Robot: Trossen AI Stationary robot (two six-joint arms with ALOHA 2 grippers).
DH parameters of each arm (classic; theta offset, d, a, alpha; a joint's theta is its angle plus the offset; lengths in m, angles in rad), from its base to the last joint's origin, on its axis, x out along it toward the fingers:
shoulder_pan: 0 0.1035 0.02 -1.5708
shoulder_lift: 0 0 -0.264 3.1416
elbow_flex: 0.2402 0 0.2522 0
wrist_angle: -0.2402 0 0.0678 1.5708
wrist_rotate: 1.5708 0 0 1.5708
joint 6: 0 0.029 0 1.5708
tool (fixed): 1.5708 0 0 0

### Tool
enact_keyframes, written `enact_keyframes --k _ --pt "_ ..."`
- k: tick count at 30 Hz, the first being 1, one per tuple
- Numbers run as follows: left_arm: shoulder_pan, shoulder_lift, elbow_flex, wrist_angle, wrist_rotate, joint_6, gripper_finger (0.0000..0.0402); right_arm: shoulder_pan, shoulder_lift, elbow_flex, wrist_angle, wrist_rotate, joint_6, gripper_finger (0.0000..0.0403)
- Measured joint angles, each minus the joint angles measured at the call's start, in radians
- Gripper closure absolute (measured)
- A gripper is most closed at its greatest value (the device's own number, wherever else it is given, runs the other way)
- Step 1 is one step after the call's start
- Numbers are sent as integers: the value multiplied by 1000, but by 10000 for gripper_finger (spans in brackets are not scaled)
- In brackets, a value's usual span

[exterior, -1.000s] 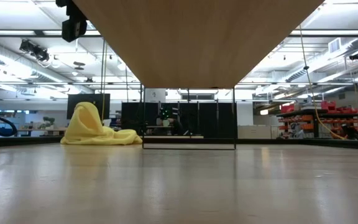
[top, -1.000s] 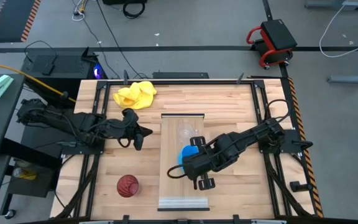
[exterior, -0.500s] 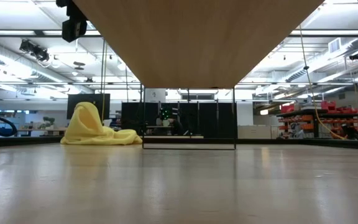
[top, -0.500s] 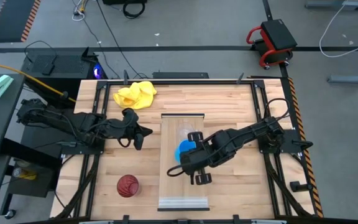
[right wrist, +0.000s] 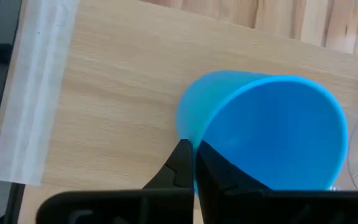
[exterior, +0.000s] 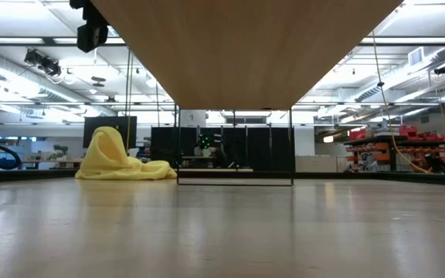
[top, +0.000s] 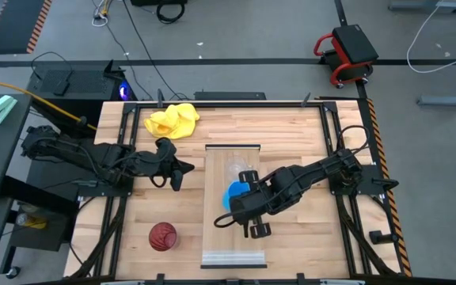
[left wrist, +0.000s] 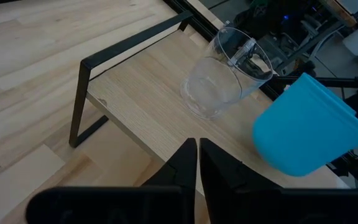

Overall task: Stack small to large cups/mugs on shelf
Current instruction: Put the blue mug on the shelf

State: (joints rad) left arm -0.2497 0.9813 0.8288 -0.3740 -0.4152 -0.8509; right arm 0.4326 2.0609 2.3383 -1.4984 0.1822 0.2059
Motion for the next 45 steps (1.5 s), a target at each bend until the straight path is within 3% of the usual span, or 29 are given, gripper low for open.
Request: enact_keyframes --k 16,32,45 --pt "0 0 0 3 0 -2 379 22 30 -1 8 -12 -15 398" --pt "0 0 0 3 0 -1 382 22 31 -1 42 -22 -15 327" --pt "0 0 0 1 0 1 377 28 -8 7 43 13 17 313"
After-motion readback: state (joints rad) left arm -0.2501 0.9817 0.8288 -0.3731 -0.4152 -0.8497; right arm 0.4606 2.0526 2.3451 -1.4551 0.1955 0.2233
